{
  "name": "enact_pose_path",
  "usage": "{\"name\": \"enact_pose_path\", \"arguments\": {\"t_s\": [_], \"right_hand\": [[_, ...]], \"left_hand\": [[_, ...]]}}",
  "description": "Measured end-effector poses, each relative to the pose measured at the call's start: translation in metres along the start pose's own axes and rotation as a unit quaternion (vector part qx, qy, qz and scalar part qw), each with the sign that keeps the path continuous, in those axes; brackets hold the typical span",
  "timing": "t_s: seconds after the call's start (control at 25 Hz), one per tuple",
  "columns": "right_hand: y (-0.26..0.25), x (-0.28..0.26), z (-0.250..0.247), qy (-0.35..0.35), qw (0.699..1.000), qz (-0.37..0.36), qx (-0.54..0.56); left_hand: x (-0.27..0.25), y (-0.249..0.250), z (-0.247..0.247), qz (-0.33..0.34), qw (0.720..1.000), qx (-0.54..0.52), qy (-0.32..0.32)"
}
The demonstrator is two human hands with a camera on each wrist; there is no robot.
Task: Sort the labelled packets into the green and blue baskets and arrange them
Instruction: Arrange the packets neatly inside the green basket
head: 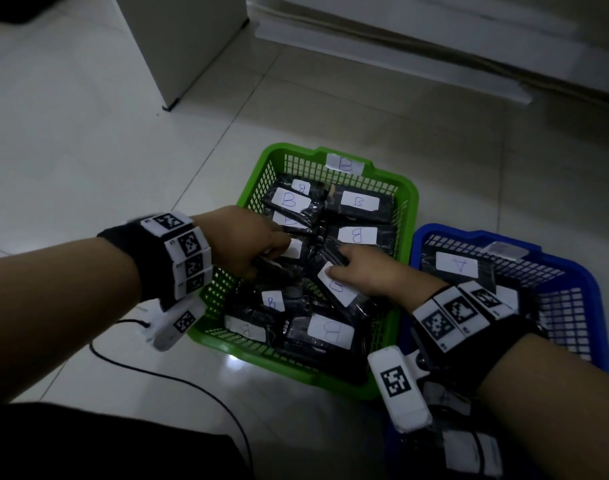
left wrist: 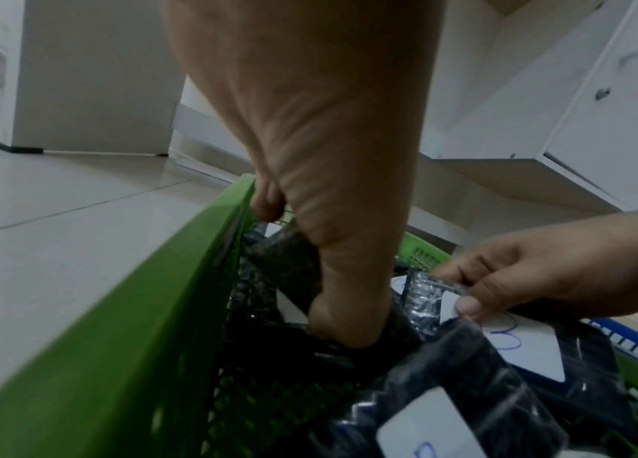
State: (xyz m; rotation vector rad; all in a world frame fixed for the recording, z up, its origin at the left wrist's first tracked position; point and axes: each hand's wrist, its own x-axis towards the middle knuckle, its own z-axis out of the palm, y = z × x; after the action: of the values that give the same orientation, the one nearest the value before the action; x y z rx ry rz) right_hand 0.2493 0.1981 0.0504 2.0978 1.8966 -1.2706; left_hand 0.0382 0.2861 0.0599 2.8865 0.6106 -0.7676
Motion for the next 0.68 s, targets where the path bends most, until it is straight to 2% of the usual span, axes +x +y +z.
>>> {"name": "enact_pose_path", "arguments": {"t_s": [0.2,0.32,0.36,0.44,0.56,0.64,0.68], "right_hand": [[0.002,-0.001,-0.002,0.02,0.999,-0.004,0.034],[0.001,-0.001,-0.003,0.034,0.998,-0.001,0.043],[0.001,-0.001,-0.002,0.032,0.999,-0.001,0.036],[0.002,-0.002,-0.001,0.026,0.999,-0.01,0.019],[0.006,-0.004,0.003,0.054,0.998,-0.023,-0.021],[0.008,-0.005,0.005,0.075,0.996,-0.019,-0.045],[0.007,-0.006,0.007,0.079,0.995,-0.02,-0.053]], "left_hand": [[0.001,0.002,0.01,0.051,0.998,-0.024,0.034],[0.0,0.006,0.012,0.089,0.991,-0.052,0.088],[0.001,0.006,0.013,0.095,0.991,-0.055,0.079],[0.004,0.006,0.013,0.081,0.996,-0.045,0.017],[0.01,0.008,0.011,0.053,0.998,-0.02,-0.037],[0.012,0.008,0.012,0.05,0.997,-0.046,-0.04],[0.012,0.007,0.015,0.059,0.996,-0.067,-0.018]]}}
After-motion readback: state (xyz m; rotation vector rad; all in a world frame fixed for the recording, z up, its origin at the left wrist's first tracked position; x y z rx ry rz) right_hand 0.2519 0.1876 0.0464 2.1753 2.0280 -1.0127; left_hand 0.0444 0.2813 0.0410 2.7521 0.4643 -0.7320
